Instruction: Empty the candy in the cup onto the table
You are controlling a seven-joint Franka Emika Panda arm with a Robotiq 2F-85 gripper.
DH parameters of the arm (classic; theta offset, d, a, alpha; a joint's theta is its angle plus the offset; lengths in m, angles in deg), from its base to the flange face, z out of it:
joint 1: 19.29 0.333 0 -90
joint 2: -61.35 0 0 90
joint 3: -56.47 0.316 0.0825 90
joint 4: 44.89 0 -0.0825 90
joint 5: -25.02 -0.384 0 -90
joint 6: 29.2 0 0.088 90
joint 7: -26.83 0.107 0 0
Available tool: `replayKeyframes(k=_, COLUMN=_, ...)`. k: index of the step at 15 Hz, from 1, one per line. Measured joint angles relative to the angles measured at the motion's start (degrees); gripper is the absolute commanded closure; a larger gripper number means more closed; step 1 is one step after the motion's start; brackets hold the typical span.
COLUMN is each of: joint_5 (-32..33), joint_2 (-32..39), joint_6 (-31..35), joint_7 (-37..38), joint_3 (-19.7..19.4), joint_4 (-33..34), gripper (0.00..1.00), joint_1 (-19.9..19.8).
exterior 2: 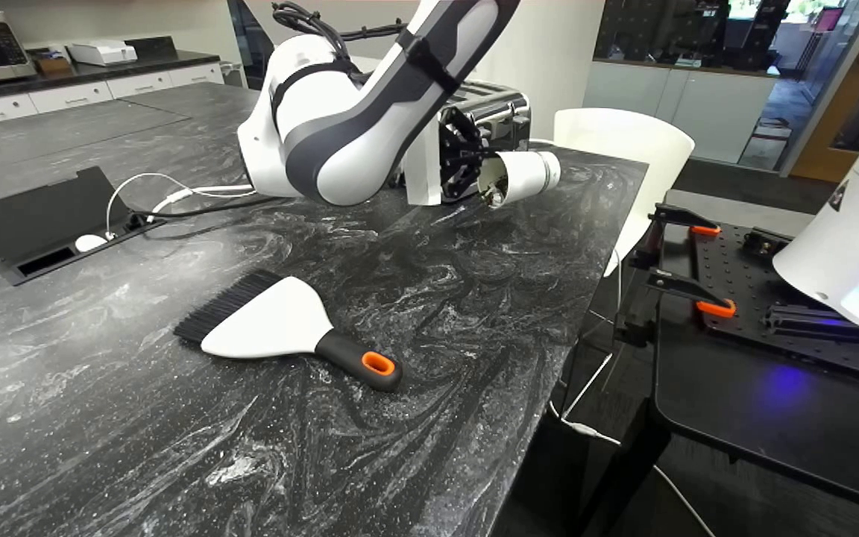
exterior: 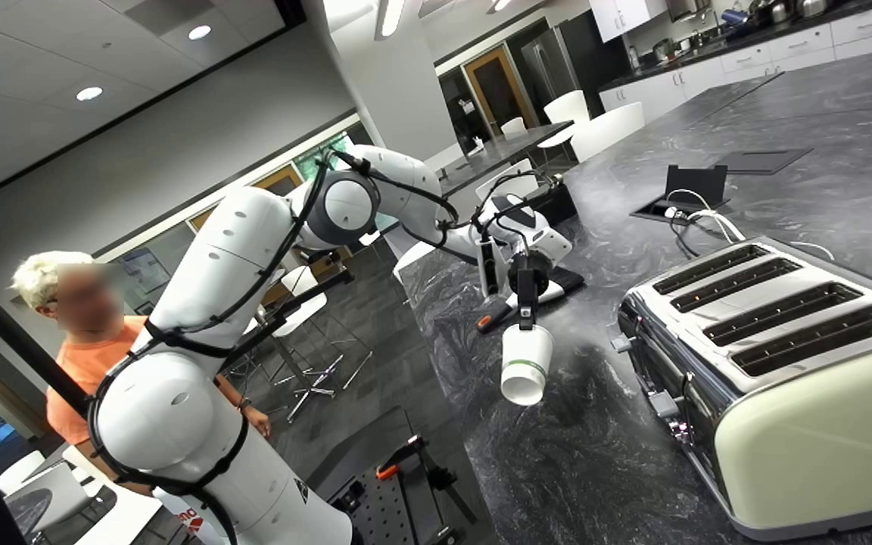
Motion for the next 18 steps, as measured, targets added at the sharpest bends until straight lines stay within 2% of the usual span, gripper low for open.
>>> replayKeyframes(k=7, joint_5=2.82, joint_2=2.44, joint_6=-5.1, joint_7=-5.28, joint_3=-0.67, joint_4=2.81, gripper=0.99, joint_1=0.27)
replayKeyframes(k=18, joint_5=7.56, joint_2=4.49, joint_6=-8.7, joint_7=-10.54, joint_3=-0.72, joint_4=4.99, gripper=0.99, joint_1=0.46)
